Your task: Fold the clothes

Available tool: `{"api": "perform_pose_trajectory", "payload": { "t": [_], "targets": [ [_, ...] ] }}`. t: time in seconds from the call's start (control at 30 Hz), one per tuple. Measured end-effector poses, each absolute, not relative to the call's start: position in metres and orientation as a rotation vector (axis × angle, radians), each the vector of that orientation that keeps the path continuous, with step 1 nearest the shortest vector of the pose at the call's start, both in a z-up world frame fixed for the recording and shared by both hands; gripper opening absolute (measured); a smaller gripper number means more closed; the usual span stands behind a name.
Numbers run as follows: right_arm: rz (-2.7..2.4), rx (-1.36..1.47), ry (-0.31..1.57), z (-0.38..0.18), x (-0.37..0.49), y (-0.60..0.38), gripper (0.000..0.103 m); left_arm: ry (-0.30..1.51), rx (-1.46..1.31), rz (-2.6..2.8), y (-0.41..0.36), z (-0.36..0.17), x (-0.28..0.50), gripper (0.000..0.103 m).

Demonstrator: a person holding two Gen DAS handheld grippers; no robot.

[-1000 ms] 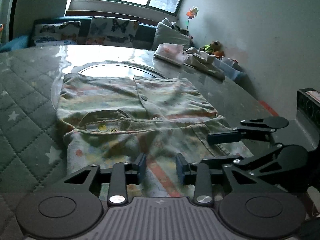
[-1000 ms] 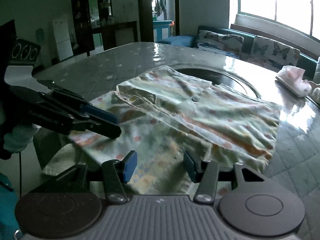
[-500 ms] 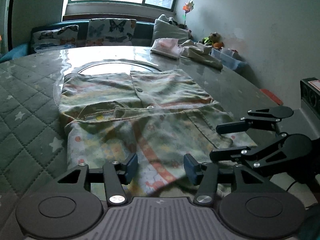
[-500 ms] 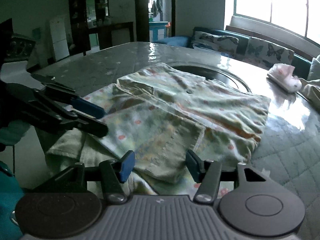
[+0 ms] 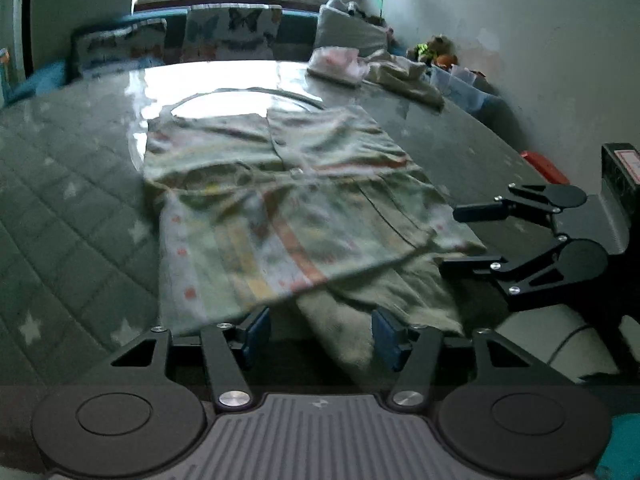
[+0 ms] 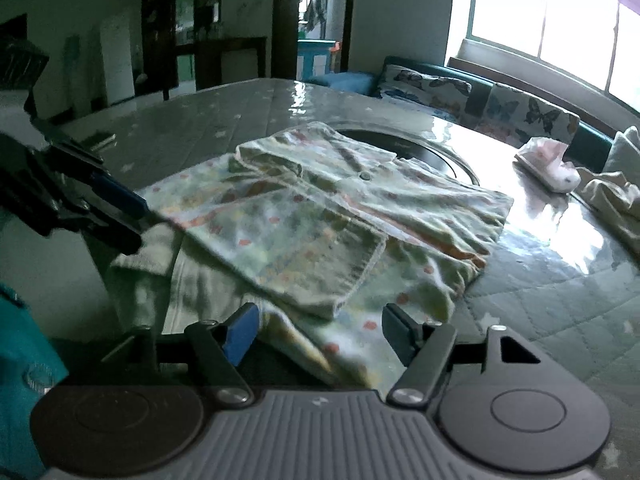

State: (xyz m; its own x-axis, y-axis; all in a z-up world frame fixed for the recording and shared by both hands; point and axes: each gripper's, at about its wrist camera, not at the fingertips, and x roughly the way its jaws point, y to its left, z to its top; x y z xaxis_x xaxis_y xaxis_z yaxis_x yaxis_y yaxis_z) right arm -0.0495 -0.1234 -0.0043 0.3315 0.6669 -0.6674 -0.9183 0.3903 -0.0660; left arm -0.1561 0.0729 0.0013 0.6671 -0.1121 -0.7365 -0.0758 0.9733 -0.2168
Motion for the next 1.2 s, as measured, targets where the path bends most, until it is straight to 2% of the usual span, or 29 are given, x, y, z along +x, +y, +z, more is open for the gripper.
{"api": "perform_pose_trajectory", "payload": {
  "t": [0.17,0.37,0.4,0.5,0.8,0.87,0.9,0.93,1.0,1.03,1.07,1.1,1.13,1.2],
  "targets": [
    [1.099,-0.537,0.608,-0.006,-0.058,-0.132,0.076,0.873,-0.267,-0.051,0.065,-0.003,-0.154,0.058],
    [1.125,-0.586,0.595,-0.008,-0.066,-0.138,0.081,0.887,-0.278,-0.097,0.061,-0.002,-0.149,0.03],
    [1.133,-0.59,0.59,-0.008,-0.067,-0.138,0.081,0.877,-0.284,-0.1,0.064,0.0,-0.148,0.023],
    [1.154,-0.601,0.58,-0.009,-0.069,-0.136,0.082,0.846,-0.303,-0.108,0.071,0.007,-0.145,0.016],
    [1.219,-0.579,0.555,-0.006,-0.068,-0.118,0.082,0.747,-0.343,-0.115,0.097,0.03,-0.109,0.015],
    [1.238,-0.542,0.56,-0.003,-0.064,-0.11,0.078,0.749,-0.354,-0.12,0.1,0.029,-0.101,0.015],
    [1.251,-0.518,0.568,-0.001,-0.062,-0.106,0.075,0.75,-0.352,-0.124,0.101,0.028,-0.098,0.015],
    [1.264,-0.494,0.576,0.001,-0.06,-0.101,0.069,0.753,-0.347,-0.126,0.102,0.028,-0.096,0.016],
    [1.289,-0.44,0.606,0.005,-0.053,-0.092,0.052,0.755,-0.339,-0.129,0.104,0.027,-0.096,0.018],
    [1.297,-0.422,0.626,0.007,-0.049,-0.087,0.038,0.752,-0.329,-0.13,0.104,0.027,-0.098,0.022],
    [1.298,-0.409,0.64,0.008,-0.045,-0.083,0.033,0.745,-0.314,-0.127,0.105,0.029,-0.102,0.027],
    [1.298,-0.389,0.652,0.011,-0.04,-0.081,0.031,0.734,-0.295,-0.121,0.106,0.03,-0.107,0.04],
    [1.3,-0.363,0.665,0.013,-0.035,-0.08,0.025,0.724,-0.277,-0.114,0.108,0.032,-0.112,0.051],
    [1.297,-0.311,0.697,0.017,-0.024,-0.079,0.021,0.707,-0.237,-0.094,0.11,0.033,-0.124,0.064]
  ]
}}
